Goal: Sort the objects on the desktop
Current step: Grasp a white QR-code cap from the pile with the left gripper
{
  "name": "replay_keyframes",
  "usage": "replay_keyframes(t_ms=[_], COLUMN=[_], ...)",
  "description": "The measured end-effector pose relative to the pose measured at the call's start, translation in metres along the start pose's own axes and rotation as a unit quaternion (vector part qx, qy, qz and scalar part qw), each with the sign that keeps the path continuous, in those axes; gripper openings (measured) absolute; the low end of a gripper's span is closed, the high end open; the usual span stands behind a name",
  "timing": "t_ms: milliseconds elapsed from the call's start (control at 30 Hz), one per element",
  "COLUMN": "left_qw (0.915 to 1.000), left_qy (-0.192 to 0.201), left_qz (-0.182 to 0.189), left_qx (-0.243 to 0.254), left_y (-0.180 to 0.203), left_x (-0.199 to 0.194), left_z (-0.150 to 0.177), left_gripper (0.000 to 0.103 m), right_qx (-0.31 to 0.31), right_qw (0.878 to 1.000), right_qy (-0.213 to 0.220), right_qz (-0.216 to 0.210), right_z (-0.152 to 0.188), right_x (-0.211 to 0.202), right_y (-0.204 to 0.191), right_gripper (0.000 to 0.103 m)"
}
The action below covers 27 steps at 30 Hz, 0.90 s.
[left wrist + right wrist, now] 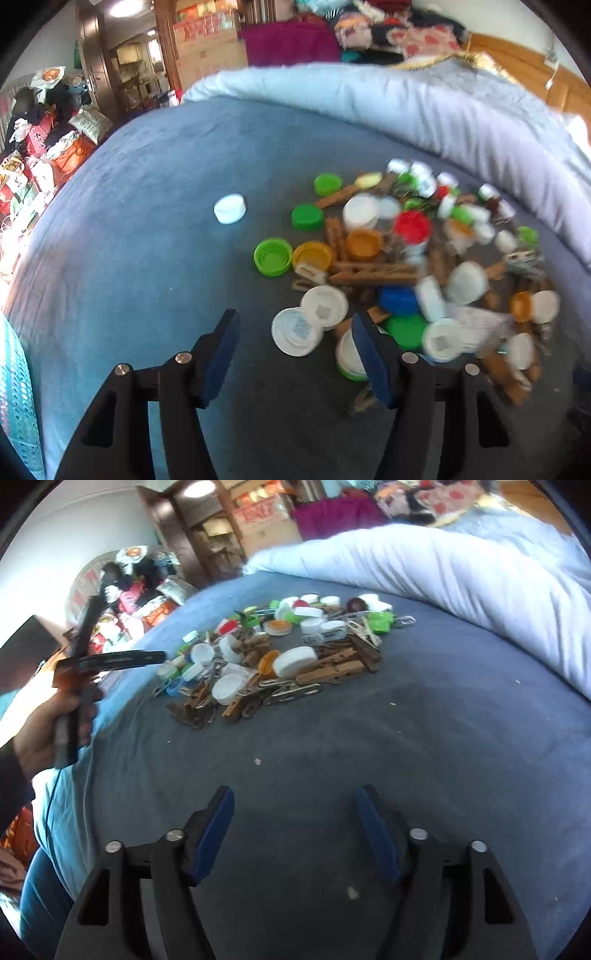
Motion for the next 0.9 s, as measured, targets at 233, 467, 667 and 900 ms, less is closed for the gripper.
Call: replay_keyframes(t_ms=[233, 467, 667, 900], left_qw=[0.9732, 0.9845, 0.9901, 0.9911], left_qy=[-0.065, -0.019, -0.043, -0.054], left_qz=[0.211, 0.171, 0.129, 0.121], left_qx=[0.063, 0.036, 0.033, -0.010], left_y=[0.056, 0.021, 0.006, 0.008], left_x=[-0.054, -0.076, -0.038, -0.017], left_z=[0.049, 0.044, 0.042, 0.040], left_gripper=[0.057, 0.057, 0.057, 0.056], right_qx=[0.003, -0.004, -0.007, -0.009], right_qw=[1.000, 1.000, 0.999, 0.999], right_qy=[0.017, 0.016, 0.016, 0.014], right_qz=[-0.019, -0.026, -0.027, -0.028], right_z=[-0.002, -0.003, -0.003, -0.003], right_x=[0.004, 0.003, 0.005, 0.006], right_y=[0.000, -0.008, -0.009, -0.009], right_gripper=[0.081, 0.090, 0.091, 0.093])
Point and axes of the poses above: each gripper's, at about its wrist camera, not at the fingertips, and x roughly the way its jaws point, y to its right, z to its underside, the point moved 10 cm from there along x, roughly the way its jaws point, and after that the axes turned 15 degrees about -x, right-handed, at the moved point
